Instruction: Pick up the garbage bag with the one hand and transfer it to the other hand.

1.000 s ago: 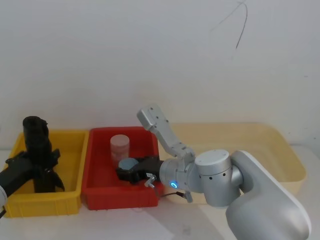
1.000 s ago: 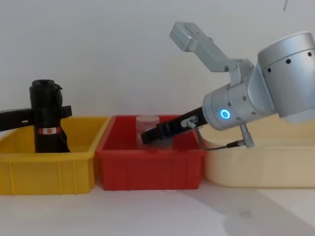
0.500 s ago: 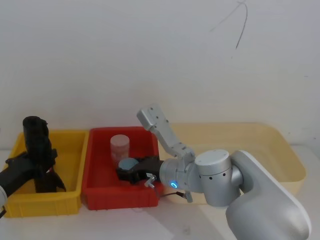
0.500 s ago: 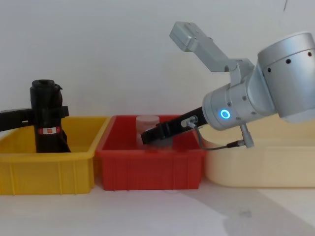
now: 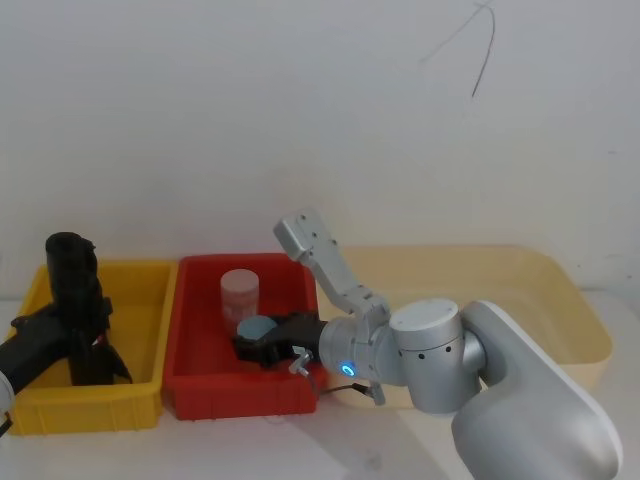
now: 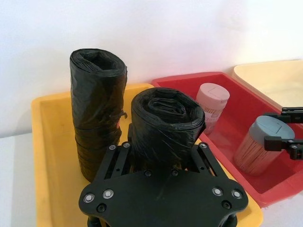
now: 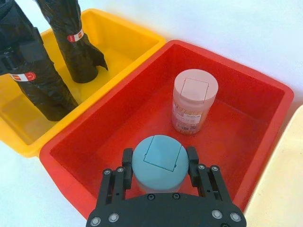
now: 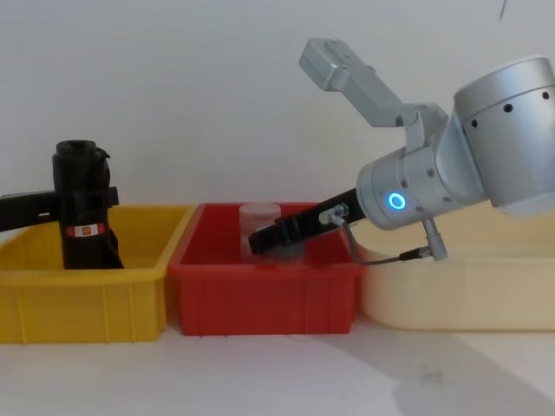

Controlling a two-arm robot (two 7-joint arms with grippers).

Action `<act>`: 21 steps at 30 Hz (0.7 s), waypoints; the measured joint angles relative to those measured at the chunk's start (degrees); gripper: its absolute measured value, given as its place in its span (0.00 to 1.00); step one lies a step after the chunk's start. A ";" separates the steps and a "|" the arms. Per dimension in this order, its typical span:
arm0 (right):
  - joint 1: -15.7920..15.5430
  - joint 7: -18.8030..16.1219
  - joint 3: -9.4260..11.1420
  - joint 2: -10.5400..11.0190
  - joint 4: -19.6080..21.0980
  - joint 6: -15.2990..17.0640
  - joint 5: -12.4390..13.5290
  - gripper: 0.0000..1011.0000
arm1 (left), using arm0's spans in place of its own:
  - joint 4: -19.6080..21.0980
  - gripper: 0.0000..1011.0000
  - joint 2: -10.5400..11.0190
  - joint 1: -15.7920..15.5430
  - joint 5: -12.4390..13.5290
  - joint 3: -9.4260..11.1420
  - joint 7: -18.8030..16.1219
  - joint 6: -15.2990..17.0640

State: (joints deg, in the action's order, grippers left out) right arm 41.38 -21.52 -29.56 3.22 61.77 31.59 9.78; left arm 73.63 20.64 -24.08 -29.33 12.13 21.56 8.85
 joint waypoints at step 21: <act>-0.36 -0.02 1.12 0.06 1.49 -0.74 0.58 0.64 | 1.62 0.42 0.22 -0.41 0.00 0.10 -0.31 -0.07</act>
State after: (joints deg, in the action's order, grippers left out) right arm 41.02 -21.54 -28.43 3.28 63.26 30.85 10.35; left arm 75.25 20.85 -24.49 -29.33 12.24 21.26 8.77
